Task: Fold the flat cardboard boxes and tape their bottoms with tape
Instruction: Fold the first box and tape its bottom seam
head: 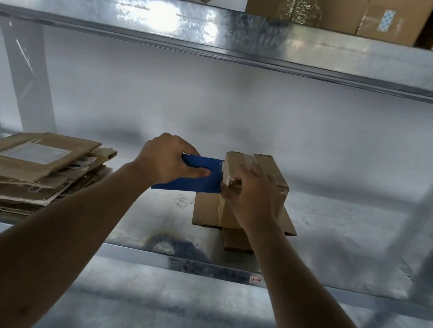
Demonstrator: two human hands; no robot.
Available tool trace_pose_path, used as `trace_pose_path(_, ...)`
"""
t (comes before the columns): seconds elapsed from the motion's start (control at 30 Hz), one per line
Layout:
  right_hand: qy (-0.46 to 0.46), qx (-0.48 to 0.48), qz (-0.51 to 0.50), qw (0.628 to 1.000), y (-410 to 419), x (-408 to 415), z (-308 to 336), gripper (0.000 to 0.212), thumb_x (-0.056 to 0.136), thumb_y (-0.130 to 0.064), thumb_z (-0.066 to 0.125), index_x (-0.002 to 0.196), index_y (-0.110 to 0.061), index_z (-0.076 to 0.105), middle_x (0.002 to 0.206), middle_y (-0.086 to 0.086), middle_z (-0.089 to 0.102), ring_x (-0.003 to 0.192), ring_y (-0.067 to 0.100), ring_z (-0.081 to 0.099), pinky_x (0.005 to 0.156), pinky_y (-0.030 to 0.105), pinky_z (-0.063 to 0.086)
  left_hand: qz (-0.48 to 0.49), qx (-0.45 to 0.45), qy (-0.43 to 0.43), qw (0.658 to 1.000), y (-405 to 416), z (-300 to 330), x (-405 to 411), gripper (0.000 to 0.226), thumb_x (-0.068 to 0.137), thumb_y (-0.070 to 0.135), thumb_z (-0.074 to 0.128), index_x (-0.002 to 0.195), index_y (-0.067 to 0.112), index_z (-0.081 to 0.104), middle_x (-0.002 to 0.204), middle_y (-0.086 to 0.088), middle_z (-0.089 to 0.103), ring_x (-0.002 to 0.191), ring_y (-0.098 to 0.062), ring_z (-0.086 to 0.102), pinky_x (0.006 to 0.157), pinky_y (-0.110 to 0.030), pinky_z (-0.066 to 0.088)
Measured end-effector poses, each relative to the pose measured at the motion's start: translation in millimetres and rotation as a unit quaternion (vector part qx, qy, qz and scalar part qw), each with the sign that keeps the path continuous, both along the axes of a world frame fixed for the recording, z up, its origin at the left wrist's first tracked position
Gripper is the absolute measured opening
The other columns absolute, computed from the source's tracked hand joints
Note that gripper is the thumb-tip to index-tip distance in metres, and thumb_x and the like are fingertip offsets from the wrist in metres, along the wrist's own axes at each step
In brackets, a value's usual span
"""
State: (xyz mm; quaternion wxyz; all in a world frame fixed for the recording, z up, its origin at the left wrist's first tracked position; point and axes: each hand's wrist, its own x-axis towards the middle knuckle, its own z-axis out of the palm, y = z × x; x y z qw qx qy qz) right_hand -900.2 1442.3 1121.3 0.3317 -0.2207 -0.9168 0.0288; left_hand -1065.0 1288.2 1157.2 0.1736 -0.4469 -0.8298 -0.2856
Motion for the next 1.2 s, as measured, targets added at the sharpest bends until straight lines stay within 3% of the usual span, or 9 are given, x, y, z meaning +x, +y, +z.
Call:
trace_pose_path(0.07, -0.004, 0.002, -0.008, 1.0, -3, -1, 0, 0.056, 0.097, -0.054, 0.063, 0.145, -0.027, 0.053, 0.154, 0.002, 0.052, 0.135, 0.029, 0.054, 0.113, 0.049, 0.045, 0.021, 0.01, 0.018, 1.0, 1, -5, 3, 0.034, 0.079, 0.066, 0.076, 0.095, 0.038, 0.081, 0.079, 0.016, 0.073, 0.075, -0.01, 0.066, 0.066, -0.031, 0.054)
trace_pose_path(0.2, 0.01, 0.005, -0.019, 1.0, -7, -2, 0, 0.052, 0.098, -0.046, 0.065, 0.144, -0.026, 0.053, 0.148, 0.003, 0.057, 0.131, 0.033, 0.056, 0.111, 0.051, 0.046, 0.057, 0.001, 0.042, 0.998, 8, -7, 10, 0.037, 0.08, 0.071, 0.071, 0.09, 0.036, 0.079, 0.077, 0.013, 0.073, 0.074, -0.012, 0.066, 0.067, -0.034, 0.056)
trace_pose_path(0.43, 0.011, -0.003, -0.043, 0.999, -15, -14, -2, 0.052, 0.096, -0.043, 0.068, 0.141, -0.023, 0.055, 0.144, 0.007, 0.058, 0.128, 0.038, 0.058, 0.117, 0.056, 0.039, 0.079, -0.043, 0.07, 0.993, 12, 7, 20, 0.038, 0.085, 0.068, 0.067, 0.09, 0.032, 0.078, 0.078, 0.01, 0.071, 0.074, -0.013, 0.062, 0.058, -0.025, 0.037)
trace_pose_path(0.57, 0.02, 0.017, -0.06, 0.998, -17, -14, -7, 0.052, 0.094, -0.041, 0.072, 0.139, -0.02, 0.057, 0.145, 0.008, 0.057, 0.129, 0.037, 0.057, 0.117, 0.054, 0.037, 0.117, -0.124, 0.094, 0.981, 2, -2, 12, 0.046, 0.086, 0.075, 0.059, 0.091, 0.032, 0.074, 0.079, 0.009, 0.067, 0.074, -0.013, 0.061, 0.059, -0.026, 0.035)
trace_pose_path(0.73, 0.07, 0.026, -0.076, 0.994, -9, -21, -15, 0.051, 0.095, -0.048, 0.069, 0.136, -0.019, 0.06, 0.148, 0.009, 0.057, 0.127, 0.037, 0.06, 0.113, 0.054, 0.045, 0.12, -0.088, 0.078, 0.986, -7, -14, 1, 0.044, 0.085, 0.074, 0.061, 0.087, 0.033, 0.074, 0.077, 0.01, 0.068, 0.076, -0.015, 0.063, 0.061, -0.027, 0.04)
trace_pose_path(0.9, 0.135, 0.047, -0.073, 0.987, -9, -23, -22, 0.034, 0.095, -0.038, 0.072, 0.12, -0.015, 0.067, 0.133, 0.01, 0.067, 0.115, 0.037, 0.066, 0.107, 0.056, 0.05, 0.111, -0.002, 0.051, 0.993, -13, -17, -4, 0.046, 0.077, 0.079, 0.058, 0.087, 0.037, 0.076, 0.071, 0.014, 0.068, 0.072, -0.011, 0.062, 0.063, -0.03, 0.052)
trace_pose_path(0.97, 0.175, 0.055, -0.047, 0.982, -6, -19, -24, 0.029, 0.098, -0.039, 0.068, 0.114, -0.015, 0.071, 0.128, 0.01, 0.07, 0.117, 0.034, 0.066, 0.105, 0.057, 0.051, 0.089, 0.048, 0.034, 0.994, -14, -17, -3, 0.047, 0.074, 0.077, 0.057, 0.085, 0.036, 0.077, 0.07, 0.014, 0.069, 0.07, -0.011, 0.063, 0.064, -0.032, 0.056)
trace_pose_path(1.07, 0.209, 0.066, 0.018, 0.975, 4, -12, -21, 0.032, 0.103, -0.043, 0.058, 0.11, -0.018, 0.077, 0.122, 0.004, 0.073, 0.123, 0.028, 0.064, 0.106, 0.055, 0.049, 0.055, 0.106, 0.023, 0.993, -14, -14, -4, 0.033, 0.08, 0.068, 0.072, 0.087, 0.037, 0.08, 0.071, 0.015, 0.072, 0.068, -0.008, 0.065, 0.061, -0.035, 0.058)
trace_pose_path(1.2, 0.159, 0.087, 0.086, 0.98, 19, -2, -21, 0.042, 0.107, -0.044, 0.045, 0.122, -0.02, 0.076, 0.129, 0.002, 0.071, 0.132, 0.025, 0.059, 0.114, 0.051, 0.043, 0.034, 0.126, 0.0, 0.991, -13, -8, -3, 0.026, 0.082, 0.063, 0.077, 0.093, 0.04, 0.081, 0.077, 0.018, 0.074, 0.071, -0.006, 0.067, 0.065, -0.039, 0.06)
